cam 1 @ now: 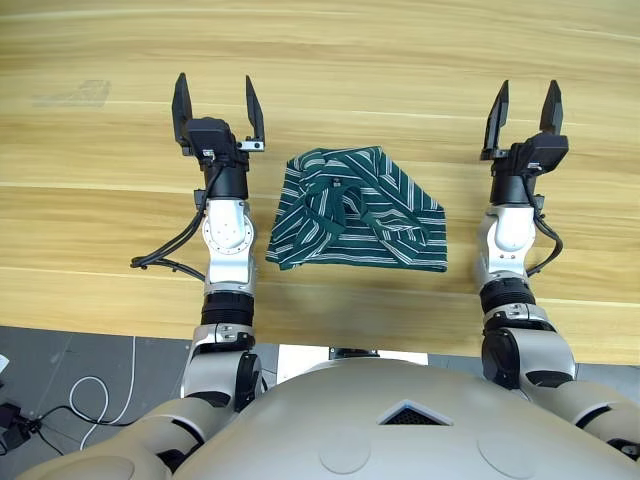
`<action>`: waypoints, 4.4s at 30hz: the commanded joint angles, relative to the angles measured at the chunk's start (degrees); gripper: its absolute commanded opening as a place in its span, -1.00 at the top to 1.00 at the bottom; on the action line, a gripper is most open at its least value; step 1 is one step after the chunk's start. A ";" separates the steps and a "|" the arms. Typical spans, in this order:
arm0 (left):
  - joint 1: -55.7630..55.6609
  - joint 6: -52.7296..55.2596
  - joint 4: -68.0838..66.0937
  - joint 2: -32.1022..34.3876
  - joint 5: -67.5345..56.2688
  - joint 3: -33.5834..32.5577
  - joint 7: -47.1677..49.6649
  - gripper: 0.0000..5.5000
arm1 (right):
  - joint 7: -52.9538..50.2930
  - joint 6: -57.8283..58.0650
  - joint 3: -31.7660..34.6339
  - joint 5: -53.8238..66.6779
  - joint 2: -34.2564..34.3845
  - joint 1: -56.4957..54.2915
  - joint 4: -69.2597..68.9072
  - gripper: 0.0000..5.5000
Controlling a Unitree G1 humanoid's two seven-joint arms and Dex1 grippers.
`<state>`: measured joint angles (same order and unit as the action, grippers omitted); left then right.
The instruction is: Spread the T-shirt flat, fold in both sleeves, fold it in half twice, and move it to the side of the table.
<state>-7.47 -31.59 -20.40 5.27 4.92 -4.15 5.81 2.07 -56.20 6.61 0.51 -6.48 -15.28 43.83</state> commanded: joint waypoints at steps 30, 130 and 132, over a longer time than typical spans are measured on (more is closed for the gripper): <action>-0.20 3.57 1.74 -1.18 2.47 -0.81 3.83 -0.57 | 34.92 84.23 -27.06 14.41 -27.07 18.28 -75.14 -0.15; 35.43 28.62 34.81 6.36 3.37 26.51 -14.17 -0.57 | 33.22 74.93 -26.19 3.61 -18.02 13.89 -74.10 0.99; 35.13 28.23 34.67 5.62 3.18 25.86 -13.58 -0.57 | 33.10 74.81 -26.19 3.52 -18.11 14.30 -74.11 0.99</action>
<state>28.36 -2.80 14.82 11.38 7.78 22.31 -8.36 35.11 17.91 -19.66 3.92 -24.29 -1.13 -29.65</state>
